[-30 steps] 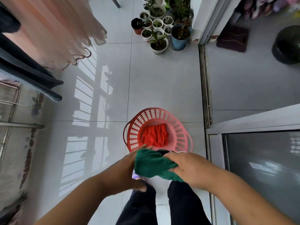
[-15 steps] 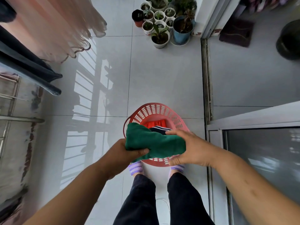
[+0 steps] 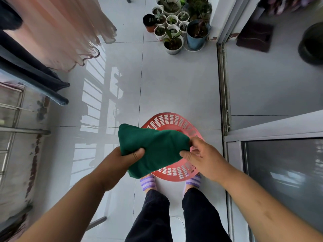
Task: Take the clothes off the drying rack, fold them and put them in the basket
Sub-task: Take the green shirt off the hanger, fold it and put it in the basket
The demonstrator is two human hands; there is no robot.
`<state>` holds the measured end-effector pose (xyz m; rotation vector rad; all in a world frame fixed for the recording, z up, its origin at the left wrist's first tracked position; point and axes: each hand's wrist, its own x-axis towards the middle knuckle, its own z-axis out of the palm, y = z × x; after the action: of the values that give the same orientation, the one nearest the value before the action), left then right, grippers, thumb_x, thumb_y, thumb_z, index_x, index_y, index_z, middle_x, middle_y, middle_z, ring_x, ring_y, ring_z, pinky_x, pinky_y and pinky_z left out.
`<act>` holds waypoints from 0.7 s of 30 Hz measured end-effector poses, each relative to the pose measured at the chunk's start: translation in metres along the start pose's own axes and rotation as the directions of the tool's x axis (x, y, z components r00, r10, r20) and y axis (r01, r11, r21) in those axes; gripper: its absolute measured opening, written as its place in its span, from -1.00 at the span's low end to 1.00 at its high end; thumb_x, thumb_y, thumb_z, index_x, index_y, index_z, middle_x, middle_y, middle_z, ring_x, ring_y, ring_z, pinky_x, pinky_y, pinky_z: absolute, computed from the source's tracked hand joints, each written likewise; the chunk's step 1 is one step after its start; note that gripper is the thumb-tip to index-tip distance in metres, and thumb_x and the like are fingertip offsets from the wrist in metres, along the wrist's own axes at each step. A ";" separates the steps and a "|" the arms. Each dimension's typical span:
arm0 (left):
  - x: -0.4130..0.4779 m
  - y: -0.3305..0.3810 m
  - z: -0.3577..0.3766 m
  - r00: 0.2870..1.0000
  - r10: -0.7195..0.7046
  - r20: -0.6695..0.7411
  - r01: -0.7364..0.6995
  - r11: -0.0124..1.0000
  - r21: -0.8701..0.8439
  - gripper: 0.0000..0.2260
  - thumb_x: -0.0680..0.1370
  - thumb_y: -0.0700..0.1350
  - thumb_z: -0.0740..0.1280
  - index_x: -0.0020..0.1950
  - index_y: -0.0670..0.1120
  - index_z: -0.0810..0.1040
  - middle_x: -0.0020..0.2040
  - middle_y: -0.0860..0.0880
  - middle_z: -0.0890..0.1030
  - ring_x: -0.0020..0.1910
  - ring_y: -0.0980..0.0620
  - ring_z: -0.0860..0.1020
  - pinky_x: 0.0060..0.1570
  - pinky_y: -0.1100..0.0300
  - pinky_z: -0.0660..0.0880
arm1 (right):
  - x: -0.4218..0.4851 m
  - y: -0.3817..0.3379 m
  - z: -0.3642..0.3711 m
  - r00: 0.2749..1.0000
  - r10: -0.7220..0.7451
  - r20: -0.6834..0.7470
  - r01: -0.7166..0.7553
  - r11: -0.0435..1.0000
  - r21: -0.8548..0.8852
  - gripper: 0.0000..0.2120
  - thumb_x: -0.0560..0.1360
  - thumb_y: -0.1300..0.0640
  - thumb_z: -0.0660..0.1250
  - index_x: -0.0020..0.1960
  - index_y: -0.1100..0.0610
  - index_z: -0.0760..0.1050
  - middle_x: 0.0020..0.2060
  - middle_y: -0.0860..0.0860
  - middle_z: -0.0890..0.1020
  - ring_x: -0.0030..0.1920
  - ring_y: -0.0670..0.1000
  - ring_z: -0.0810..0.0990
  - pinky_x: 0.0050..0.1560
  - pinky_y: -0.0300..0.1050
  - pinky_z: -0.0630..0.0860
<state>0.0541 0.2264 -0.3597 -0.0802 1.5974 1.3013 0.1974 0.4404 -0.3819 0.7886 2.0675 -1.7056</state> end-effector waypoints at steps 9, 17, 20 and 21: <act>-0.001 0.007 0.002 0.994 -0.024 0.103 0.006 0.984 0.175 -0.46 0.21 0.17 0.57 0.12 0.04 0.60 0.09 0.03 0.69 0.11 0.06 0.64 0.13 0.14 0.52 | -0.003 -0.011 -0.002 0.994 -0.001 0.109 -0.017 0.986 0.165 -0.33 0.31 -0.05 0.58 0.31 -0.31 0.36 0.23 -0.18 0.50 0.22 -0.07 0.54 0.19 -0.01 0.59; -0.003 0.013 0.006 0.990 -0.072 0.121 0.036 0.959 0.283 -0.73 0.37 0.00 0.39 0.06 0.07 0.58 -0.02 0.16 0.70 -0.01 0.18 0.65 -0.06 0.34 0.54 | -0.009 -0.018 -0.001 0.979 0.042 0.197 -0.131 0.878 0.460 -0.36 0.19 -0.26 0.57 0.23 -0.13 0.56 0.16 -0.07 0.65 0.18 0.00 0.63 0.21 0.02 0.57; -0.003 0.018 0.007 0.990 -0.062 0.128 0.023 0.957 0.288 -0.73 0.36 0.02 0.40 0.06 0.10 0.56 -0.03 0.19 0.70 0.00 0.19 0.65 -0.07 0.34 0.54 | -0.011 -0.019 -0.001 0.982 0.036 0.186 -0.139 0.805 0.576 -0.30 0.13 -0.20 0.64 0.22 -0.04 0.58 0.18 0.04 0.65 0.20 0.09 0.63 0.20 0.06 0.55; -0.003 0.019 0.007 0.989 -0.064 0.133 0.023 0.956 0.292 -0.72 0.37 0.03 0.40 0.06 0.10 0.56 -0.01 0.19 0.69 0.01 0.18 0.64 -0.04 0.33 0.54 | -0.011 -0.019 -0.001 0.984 0.035 0.177 -0.136 0.788 0.600 -0.33 0.13 -0.13 0.66 0.20 -0.03 0.59 0.17 0.06 0.65 0.19 0.12 0.63 0.20 0.09 0.55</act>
<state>0.0487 0.2378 -0.3436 0.1546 1.6375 1.0041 0.1943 0.4371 -0.3599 0.8688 1.3355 -2.3325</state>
